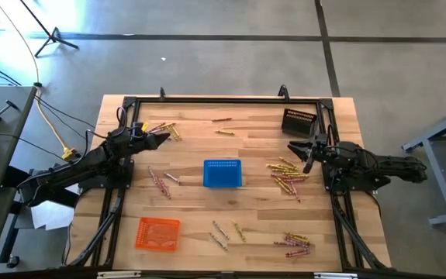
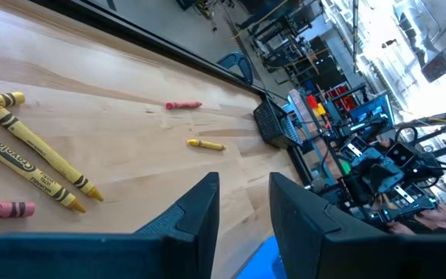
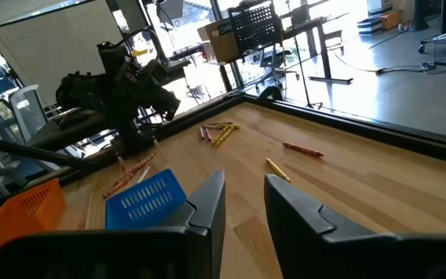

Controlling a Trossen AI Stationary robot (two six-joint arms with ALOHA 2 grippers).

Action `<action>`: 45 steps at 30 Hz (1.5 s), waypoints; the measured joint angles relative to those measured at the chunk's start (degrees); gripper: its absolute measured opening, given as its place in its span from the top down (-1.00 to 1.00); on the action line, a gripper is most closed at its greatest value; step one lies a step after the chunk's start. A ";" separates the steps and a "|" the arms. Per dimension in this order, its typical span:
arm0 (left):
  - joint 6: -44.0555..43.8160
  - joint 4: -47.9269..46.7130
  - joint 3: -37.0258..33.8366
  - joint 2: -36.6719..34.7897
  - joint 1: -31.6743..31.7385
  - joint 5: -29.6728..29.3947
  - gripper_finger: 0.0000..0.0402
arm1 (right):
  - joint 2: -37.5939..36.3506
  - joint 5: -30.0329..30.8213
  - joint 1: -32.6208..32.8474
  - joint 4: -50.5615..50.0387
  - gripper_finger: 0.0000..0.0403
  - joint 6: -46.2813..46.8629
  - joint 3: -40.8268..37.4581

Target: Sort crayons

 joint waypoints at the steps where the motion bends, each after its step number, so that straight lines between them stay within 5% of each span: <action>1: 0.02 -0.02 0.00 0.00 0.00 0.00 0.50 | 0.02 -0.01 0.00 0.00 0.62 0.00 0.01; 25: 0.00 0.00 -0.01 0.01 -0.01 0.01 0.50 | 0.02 3.44 -0.04 0.97 0.62 0.25 0.00; 36: 0.01 0.00 -0.02 0.01 0.00 0.00 0.50 | 0.02 2.75 -0.04 1.51 0.62 12.47 -0.01; 45: 0.02 0.00 0.00 0.02 0.00 0.00 0.50 | 2.93 -10.33 -0.04 -2.23 0.62 15.42 2.51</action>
